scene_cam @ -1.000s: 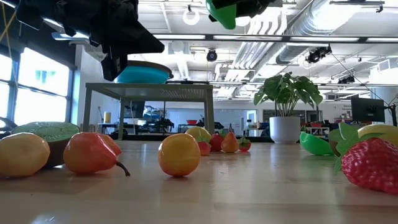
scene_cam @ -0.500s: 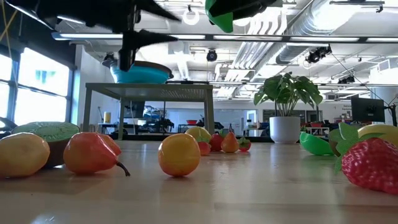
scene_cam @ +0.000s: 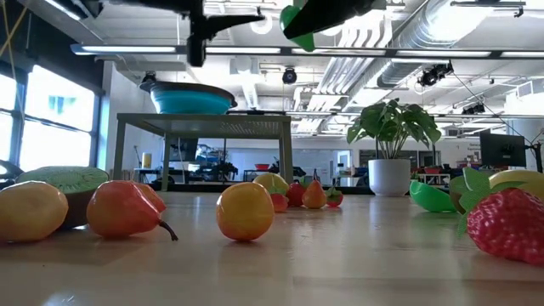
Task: Pick & Place Fruit
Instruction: Put the half green pear into the strainer bowl on the shelf
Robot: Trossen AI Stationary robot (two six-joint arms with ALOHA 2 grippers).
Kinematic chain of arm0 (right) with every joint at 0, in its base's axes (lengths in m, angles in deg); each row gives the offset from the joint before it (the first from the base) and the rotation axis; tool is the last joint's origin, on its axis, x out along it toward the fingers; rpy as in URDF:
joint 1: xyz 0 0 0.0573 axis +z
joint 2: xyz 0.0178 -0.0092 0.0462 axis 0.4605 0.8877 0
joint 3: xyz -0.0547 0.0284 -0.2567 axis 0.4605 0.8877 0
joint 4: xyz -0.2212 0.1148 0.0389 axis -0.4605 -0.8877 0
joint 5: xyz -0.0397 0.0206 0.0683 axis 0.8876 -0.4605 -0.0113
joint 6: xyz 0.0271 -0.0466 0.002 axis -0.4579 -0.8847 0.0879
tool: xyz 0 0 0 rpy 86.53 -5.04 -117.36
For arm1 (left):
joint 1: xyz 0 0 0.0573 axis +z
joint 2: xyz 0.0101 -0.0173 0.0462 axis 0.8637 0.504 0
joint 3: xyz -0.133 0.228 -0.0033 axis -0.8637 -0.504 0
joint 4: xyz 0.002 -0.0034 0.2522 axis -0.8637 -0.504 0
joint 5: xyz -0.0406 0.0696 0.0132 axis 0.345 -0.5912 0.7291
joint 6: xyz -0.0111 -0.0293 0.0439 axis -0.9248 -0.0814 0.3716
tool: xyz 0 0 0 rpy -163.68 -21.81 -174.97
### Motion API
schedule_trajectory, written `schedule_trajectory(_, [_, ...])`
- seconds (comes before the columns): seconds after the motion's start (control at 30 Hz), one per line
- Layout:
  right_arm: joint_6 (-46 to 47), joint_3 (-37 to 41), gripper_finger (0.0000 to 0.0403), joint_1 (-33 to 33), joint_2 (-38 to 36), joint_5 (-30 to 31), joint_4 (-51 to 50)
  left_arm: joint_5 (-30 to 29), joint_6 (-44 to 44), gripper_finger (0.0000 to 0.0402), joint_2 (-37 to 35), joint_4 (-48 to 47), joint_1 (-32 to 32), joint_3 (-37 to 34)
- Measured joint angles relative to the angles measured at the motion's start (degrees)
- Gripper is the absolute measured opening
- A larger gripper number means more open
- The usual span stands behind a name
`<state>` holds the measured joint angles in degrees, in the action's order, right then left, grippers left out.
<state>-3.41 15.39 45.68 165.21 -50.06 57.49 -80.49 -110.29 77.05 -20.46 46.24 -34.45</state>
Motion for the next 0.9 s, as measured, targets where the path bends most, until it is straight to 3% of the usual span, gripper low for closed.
schedule_trajectory(0.3, [-3.85, 0.0, 0.0223, -0.64, 0.0, 3.41, -0.43, -3.55, -5.25, 0.0189, 3.77, -16.29, 0.0, 8.38])
schedule_trajectory(0.63, [-6.89, -0.02, 0.0224, -2.25, 0.0, 3.87, -1.71, -6.16, -7.99, 0.0188, 6.48, -18.12, 0.0, 11.86])
schedule_trajectory(0.9, [-10.08, -0.04, 0.0224, -2.75, 0.02, 4.26, -2.54, -9.72, -15.15, 0.0188, 9.0, -24.17, -0.02, 14.02])
